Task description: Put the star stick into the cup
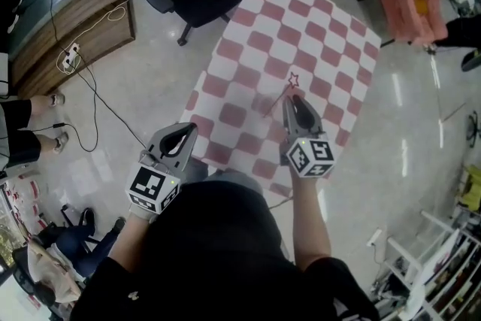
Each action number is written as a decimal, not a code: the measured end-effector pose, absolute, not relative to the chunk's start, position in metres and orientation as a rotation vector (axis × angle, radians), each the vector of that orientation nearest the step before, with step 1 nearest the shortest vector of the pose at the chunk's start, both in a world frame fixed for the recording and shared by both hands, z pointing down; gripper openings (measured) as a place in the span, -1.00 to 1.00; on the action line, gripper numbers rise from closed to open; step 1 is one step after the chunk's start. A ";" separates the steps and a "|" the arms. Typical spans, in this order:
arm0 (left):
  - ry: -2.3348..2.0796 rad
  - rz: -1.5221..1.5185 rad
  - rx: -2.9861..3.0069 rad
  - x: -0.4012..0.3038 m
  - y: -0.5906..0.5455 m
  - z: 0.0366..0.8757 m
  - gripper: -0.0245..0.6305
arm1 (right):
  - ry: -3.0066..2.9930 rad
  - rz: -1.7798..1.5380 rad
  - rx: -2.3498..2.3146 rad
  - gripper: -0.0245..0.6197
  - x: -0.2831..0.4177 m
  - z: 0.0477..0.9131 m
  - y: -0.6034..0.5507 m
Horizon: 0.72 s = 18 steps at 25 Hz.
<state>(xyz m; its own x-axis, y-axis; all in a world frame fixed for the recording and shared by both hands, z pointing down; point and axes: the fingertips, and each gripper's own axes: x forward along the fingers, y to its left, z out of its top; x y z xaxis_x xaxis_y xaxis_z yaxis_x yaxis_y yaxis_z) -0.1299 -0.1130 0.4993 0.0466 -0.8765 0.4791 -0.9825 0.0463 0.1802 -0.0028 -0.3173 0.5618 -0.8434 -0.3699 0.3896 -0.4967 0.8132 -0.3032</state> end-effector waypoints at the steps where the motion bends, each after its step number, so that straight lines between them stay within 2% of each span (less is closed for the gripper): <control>1: -1.857 0.292 1.876 -0.130 -0.116 0.498 -0.80 | -2.691 0.567 0.668 -0.68 -0.002 0.556 -0.316; 7: -1.810 0.255 1.990 -0.129 -0.137 0.481 -0.80 | -2.736 0.515 0.704 -0.68 -0.001 0.510 -0.302; 18: -1.692 0.203 2.215 -0.113 -0.176 0.444 -0.80 | -2.801 0.392 0.749 -0.83 0.007 0.435 -0.268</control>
<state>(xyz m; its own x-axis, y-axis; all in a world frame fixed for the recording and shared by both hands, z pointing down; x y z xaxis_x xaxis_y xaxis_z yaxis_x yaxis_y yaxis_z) -0.1126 -0.1760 0.4440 0.2781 -0.9065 0.3176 -0.9559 -0.2288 0.1841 0.0073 -0.2679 0.4348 -0.8473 -0.4556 0.2730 -0.5130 0.8350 -0.1988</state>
